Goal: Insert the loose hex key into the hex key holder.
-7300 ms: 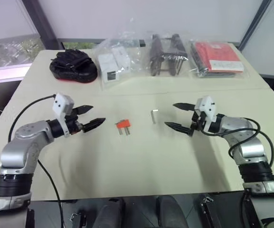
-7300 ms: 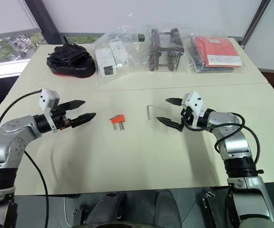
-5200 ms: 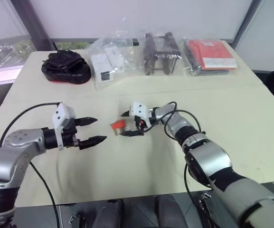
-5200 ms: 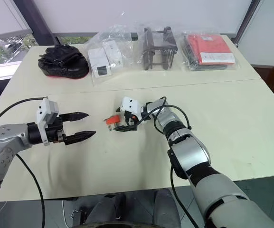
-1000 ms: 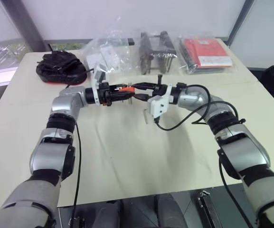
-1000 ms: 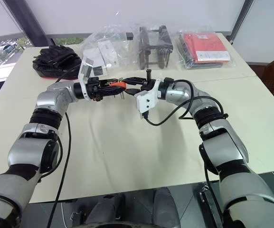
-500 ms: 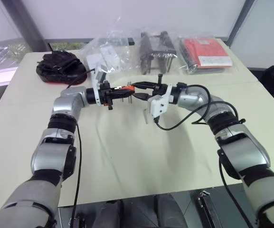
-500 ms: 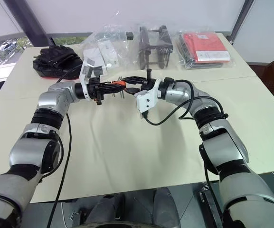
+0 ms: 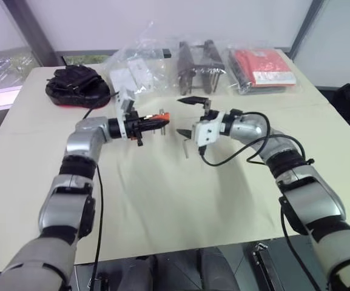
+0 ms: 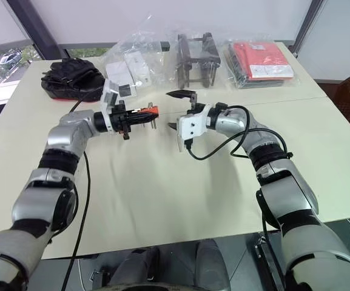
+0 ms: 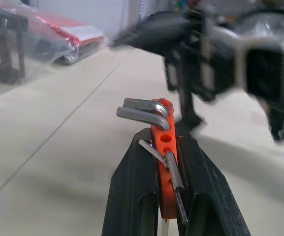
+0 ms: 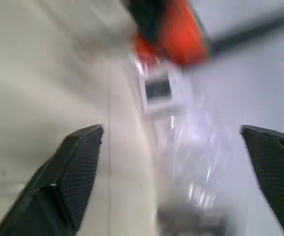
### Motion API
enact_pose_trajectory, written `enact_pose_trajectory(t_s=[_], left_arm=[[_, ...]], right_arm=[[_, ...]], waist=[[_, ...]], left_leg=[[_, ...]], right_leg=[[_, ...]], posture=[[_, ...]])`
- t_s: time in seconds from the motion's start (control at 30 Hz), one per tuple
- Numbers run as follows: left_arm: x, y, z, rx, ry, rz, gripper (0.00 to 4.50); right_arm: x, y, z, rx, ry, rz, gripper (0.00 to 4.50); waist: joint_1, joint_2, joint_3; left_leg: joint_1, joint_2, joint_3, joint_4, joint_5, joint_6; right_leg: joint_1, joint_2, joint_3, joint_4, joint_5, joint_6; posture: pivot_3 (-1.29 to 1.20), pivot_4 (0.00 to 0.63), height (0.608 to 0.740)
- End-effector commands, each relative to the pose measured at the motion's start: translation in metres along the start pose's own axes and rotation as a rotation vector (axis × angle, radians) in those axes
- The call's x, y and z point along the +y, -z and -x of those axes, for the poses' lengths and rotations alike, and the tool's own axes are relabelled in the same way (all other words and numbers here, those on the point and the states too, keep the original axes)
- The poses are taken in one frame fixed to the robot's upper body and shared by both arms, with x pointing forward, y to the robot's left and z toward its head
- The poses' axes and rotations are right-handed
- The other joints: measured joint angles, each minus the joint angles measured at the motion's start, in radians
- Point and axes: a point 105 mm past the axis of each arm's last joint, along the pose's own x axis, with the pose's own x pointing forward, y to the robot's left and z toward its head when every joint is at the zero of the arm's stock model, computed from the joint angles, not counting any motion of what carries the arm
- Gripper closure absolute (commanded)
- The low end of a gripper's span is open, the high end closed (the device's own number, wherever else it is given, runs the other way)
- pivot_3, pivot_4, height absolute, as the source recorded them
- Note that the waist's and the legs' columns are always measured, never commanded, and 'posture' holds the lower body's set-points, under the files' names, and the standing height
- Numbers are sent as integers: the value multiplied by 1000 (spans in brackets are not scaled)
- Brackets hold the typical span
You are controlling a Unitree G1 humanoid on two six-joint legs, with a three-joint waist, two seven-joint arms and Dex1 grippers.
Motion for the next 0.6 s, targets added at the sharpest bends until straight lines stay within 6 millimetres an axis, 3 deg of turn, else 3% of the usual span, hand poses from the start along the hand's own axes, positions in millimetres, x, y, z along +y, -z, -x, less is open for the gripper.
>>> enact_pose_trajectory(t_s=[0.03,0.13,0.2,0.4,0.6], left_arm=[[-7,-15,10,-25,-44,-120,4500],[-20,-9,17,-1,-83,-198,4500],[-27,-8,19,12,-103,-243,4500],[-43,-8,23,2,-158,-246,4500],[-50,-4,23,5,-186,-233,4500]], right_arm=[[-2,2,1,28,47,-458,22],[22,8,7,151,32,-897,22],[35,8,11,225,21,-1062,22],[60,-12,11,317,-69,-1188,22],[72,-14,7,370,-91,-1236,22]], waist=[[1,0,0],[7,0,0],[9,0,0],[34,1,-1],[46,1,-1]], left_leg=[[0,0,0,0,0,0],[0,0,-4,1,0,0],[-1,0,-5,2,0,0],[-1,-1,-4,4,-1,1],[-2,-1,-4,6,-1,2]], right_leg=[[0,0,0,0,0,0],[0,-1,0,1,0,0],[0,-1,0,1,0,0],[-1,-1,1,4,0,0],[0,-2,1,4,0,0]], posture=[[0,150,740],[0,150,740],[0,150,740],[0,150,740],[0,150,740]])
